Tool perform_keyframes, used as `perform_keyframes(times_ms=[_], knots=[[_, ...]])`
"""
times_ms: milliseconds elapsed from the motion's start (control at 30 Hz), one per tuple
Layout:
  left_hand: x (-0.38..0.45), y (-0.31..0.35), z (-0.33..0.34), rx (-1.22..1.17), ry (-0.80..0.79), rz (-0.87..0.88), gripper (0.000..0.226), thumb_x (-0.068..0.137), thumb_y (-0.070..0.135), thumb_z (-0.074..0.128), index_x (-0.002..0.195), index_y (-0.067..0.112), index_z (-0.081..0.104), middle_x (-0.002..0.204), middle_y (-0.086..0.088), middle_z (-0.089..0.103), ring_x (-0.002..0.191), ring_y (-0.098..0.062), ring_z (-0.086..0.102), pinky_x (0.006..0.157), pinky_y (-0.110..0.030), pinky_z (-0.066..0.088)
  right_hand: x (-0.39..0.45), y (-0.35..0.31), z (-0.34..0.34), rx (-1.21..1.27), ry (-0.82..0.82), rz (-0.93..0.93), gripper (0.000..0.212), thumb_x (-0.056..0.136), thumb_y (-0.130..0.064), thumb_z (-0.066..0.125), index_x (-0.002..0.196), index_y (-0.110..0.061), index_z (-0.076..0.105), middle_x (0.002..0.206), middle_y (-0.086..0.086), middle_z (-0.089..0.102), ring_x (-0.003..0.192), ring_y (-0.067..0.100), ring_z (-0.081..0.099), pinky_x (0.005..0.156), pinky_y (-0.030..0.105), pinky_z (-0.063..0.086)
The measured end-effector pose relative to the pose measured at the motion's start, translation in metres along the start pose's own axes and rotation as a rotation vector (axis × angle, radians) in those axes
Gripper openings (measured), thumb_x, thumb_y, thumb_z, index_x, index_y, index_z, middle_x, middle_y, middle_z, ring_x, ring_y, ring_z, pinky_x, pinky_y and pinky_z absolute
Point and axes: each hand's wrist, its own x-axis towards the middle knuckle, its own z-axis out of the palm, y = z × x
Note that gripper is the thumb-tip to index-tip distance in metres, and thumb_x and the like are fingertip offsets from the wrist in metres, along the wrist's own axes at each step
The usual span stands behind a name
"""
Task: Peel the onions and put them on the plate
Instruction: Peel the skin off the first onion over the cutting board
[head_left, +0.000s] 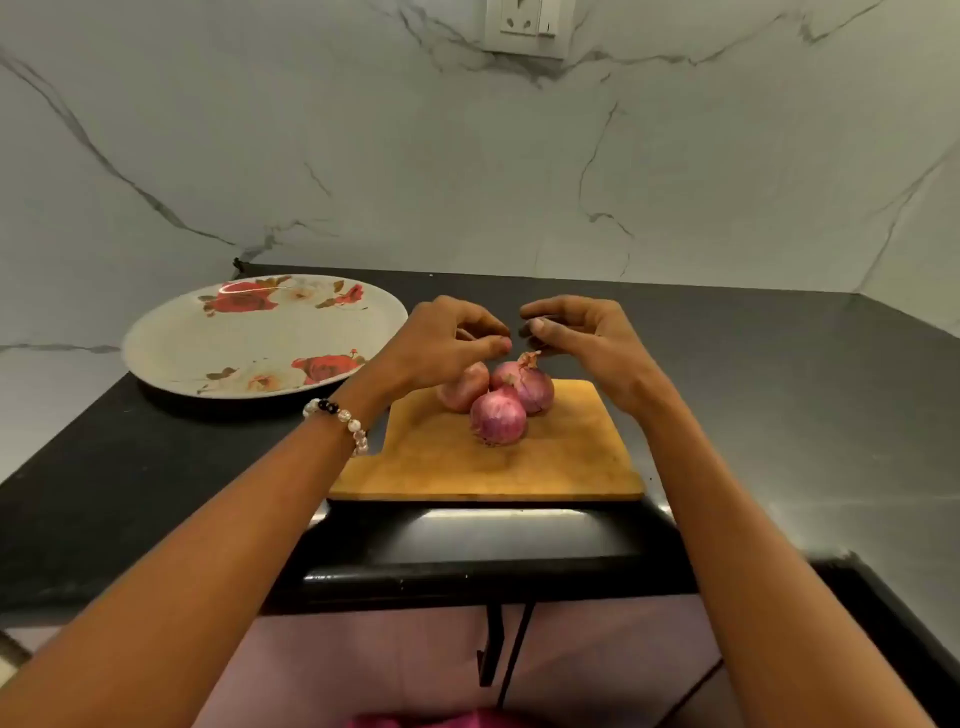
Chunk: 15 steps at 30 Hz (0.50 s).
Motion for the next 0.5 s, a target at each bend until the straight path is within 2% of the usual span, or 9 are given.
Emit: perform_keyframes(times_ms=[133,233,300,400,500], knots=[[0.002,-0.011,0.003,-0.054,-0.098,-0.003,0.026,0.088,0.029,0.064,0.112,0.021,0.067,0.103,0.006,0.069,0.094,-0.007,0.064,0.08,-0.022,0.055,-0.003,0.013,0.002,-0.131,-0.038,-0.009,0.019,0.096,-0.013,0.061,0.112,-0.008,0.07,0.099,0.009,0.073,0.09,0.016,0.071,0.074,0.025,0.057],[0.003,-0.015,0.003,0.01,-0.16,0.04,0.031,0.087,0.031,0.065,0.116,0.019,0.066,0.104,0.006,0.068,0.094,-0.006,0.064,0.079,-0.018,0.053,-0.002,0.01,-0.002,-0.113,-0.08,-0.006,0.024,0.097,-0.02,0.059,0.114,-0.007,0.07,0.102,0.009,0.072,0.092,0.017,0.07,0.073,0.025,0.057],[0.002,-0.018,0.004,0.044,-0.161,0.065,0.033,0.087,0.032,0.065,0.117,0.018,0.065,0.102,0.007,0.067,0.093,-0.004,0.063,0.078,-0.014,0.051,-0.002,0.008,-0.004,-0.1,-0.149,0.007,0.031,0.095,-0.028,0.059,0.118,-0.009,0.069,0.107,0.006,0.072,0.098,0.016,0.069,0.076,0.025,0.056],[0.0,-0.018,0.006,0.042,-0.139,0.088,0.032,0.087,0.031,0.065,0.116,0.018,0.066,0.1,0.009,0.065,0.092,-0.003,0.062,0.079,-0.014,0.05,-0.001,0.01,-0.007,-0.174,-0.328,0.045,0.038,0.09,-0.039,0.065,0.125,-0.024,0.063,0.118,-0.003,0.068,0.111,0.012,0.064,0.09,0.028,0.056],[-0.002,-0.017,0.007,0.034,-0.132,0.08,0.032,0.086,0.032,0.065,0.115,0.019,0.067,0.1,0.009,0.066,0.09,0.001,0.062,0.079,-0.015,0.051,-0.002,0.011,-0.013,-0.187,-0.454,0.102,0.056,0.08,-0.03,0.074,0.133,-0.03,0.055,0.128,-0.004,0.062,0.118,0.013,0.061,0.097,0.031,0.054]])
